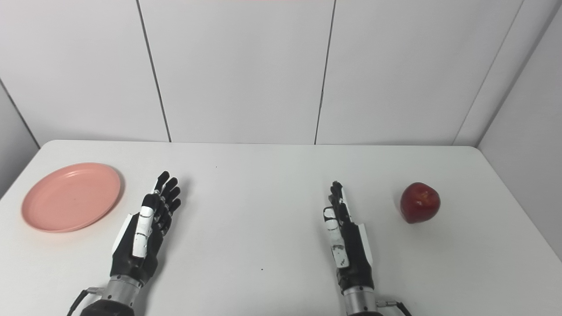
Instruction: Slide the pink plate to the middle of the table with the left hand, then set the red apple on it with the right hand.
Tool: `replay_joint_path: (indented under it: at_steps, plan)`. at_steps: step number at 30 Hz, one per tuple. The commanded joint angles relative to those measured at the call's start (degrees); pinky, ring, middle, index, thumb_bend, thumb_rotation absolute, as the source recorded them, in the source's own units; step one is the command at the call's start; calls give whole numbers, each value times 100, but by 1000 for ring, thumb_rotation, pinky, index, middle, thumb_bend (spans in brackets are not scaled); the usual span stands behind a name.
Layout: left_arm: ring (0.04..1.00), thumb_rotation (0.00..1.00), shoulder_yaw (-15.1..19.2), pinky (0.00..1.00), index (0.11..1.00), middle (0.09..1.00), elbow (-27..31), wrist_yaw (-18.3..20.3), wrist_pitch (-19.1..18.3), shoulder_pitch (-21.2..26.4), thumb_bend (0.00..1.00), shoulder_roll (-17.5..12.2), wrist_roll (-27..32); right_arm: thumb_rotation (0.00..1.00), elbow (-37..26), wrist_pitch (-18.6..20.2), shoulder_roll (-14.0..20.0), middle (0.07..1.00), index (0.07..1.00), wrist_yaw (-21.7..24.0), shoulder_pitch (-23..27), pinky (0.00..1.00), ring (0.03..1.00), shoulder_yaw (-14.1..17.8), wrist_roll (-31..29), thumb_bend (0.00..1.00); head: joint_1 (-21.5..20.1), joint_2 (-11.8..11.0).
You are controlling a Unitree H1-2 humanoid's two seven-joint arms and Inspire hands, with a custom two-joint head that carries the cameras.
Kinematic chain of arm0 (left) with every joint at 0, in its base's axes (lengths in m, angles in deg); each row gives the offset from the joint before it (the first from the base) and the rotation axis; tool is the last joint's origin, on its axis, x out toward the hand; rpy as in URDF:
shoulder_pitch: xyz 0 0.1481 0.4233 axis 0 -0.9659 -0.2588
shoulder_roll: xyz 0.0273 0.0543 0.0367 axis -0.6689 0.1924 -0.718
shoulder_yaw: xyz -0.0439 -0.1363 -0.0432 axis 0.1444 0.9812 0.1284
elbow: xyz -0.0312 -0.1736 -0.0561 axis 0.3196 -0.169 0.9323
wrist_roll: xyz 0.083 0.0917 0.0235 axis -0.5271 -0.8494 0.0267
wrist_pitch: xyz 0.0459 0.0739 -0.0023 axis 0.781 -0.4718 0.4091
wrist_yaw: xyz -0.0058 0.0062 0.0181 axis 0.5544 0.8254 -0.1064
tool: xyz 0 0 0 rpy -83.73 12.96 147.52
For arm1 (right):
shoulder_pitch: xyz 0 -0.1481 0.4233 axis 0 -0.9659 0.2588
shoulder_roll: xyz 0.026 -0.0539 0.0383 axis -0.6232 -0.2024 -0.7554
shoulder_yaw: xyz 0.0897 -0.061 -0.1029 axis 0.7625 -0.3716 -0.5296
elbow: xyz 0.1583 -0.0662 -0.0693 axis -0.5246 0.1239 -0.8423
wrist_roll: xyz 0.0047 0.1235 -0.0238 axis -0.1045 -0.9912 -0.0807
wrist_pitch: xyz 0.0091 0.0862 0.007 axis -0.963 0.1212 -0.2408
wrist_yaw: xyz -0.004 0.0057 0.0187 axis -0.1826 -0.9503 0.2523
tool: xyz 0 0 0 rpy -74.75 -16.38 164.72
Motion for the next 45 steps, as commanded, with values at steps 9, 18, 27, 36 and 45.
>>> replay_joint_path:
  at_steps: [9,18,27,36,45]
  plan:
    - [1000,1000,-110,1000,1000,1000,43,-86,-129,229,664,28,-143,1000,-4,-158,134,992,996,133,290,1000,991,47,-103,633,376,-127]
    - [1000,1000,-247,1000,1000,1000,251,23,-236,254,684,76,-75,1000,170,-420,501,1000,1000,415,309,1000,1000,185,-513,660,1566,-413]
    - [1000,1000,-4,1000,1000,1000,742,-75,-555,578,698,-181,-117,1000,365,-549,672,1000,1000,552,323,1000,1000,305,-747,675,2031,-587]
    - [1000,1000,347,1000,1000,1000,988,-227,-853,798,735,-460,-113,1000,412,-567,688,1000,1000,580,366,1000,1000,415,-848,660,2128,-686]
    - [1000,1000,554,1000,1000,1000,702,-173,-737,951,754,-1098,-435,998,421,-549,726,1000,1000,643,361,1000,1000,436,-943,659,2212,-766]
